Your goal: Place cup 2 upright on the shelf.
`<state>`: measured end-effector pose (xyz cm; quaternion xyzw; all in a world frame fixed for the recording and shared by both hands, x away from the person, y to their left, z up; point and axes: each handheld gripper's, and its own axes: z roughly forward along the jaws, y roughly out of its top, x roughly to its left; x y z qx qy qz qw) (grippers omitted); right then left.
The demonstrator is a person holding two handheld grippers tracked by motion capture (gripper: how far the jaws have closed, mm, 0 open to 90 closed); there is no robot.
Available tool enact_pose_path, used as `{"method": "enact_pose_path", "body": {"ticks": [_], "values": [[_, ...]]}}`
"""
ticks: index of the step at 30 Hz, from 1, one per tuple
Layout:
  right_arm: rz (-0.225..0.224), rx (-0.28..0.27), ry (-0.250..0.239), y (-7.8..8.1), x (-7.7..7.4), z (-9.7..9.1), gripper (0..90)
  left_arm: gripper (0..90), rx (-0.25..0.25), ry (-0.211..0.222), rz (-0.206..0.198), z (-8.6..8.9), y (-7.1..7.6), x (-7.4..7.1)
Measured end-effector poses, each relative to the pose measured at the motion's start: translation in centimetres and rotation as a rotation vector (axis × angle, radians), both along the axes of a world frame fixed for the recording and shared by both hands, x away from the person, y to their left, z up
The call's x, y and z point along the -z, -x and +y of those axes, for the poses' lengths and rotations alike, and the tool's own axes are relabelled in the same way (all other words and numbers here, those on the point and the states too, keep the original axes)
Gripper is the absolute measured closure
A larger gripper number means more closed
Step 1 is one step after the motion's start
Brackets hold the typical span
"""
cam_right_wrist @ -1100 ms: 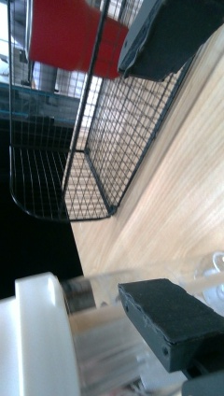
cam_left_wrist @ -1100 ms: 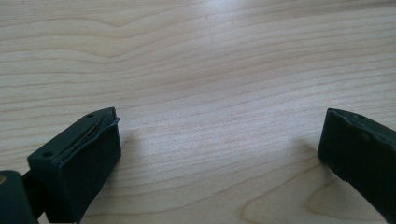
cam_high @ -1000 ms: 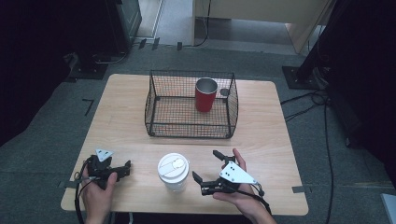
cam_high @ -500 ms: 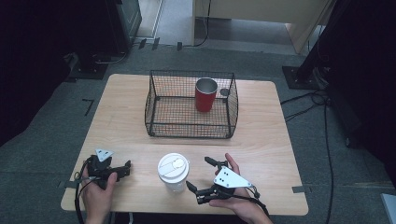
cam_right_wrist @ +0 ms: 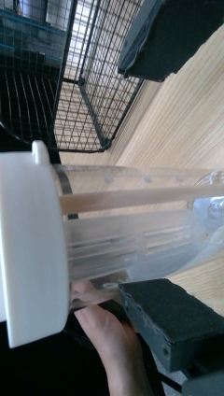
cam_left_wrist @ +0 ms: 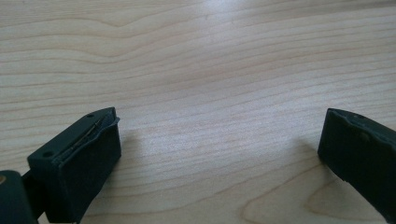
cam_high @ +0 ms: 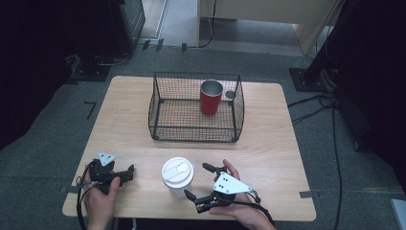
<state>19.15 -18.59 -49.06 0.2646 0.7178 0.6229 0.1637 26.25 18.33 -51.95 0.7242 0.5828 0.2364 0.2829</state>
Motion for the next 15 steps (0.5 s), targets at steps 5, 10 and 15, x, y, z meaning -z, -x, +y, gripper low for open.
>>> {"method": "enact_pose_path", "body": {"ticks": [5,10,15], "values": [[0.002,-0.017,-0.001,0.0,-0.2,0.7,0.0,0.0,0.0,0.0,0.0,0.0,0.0,0.0],[0.001,-0.036,-0.001,-0.1,-0.3,1.5,0.0,0.0,0.0,0.0,0.0,0.0,0.0,0.0],[-0.003,-0.041,-0.001,-0.4,-0.6,2.4,0.0,0.0,0.0,0.0,0.0,0.0,0.0,0.0]]}}
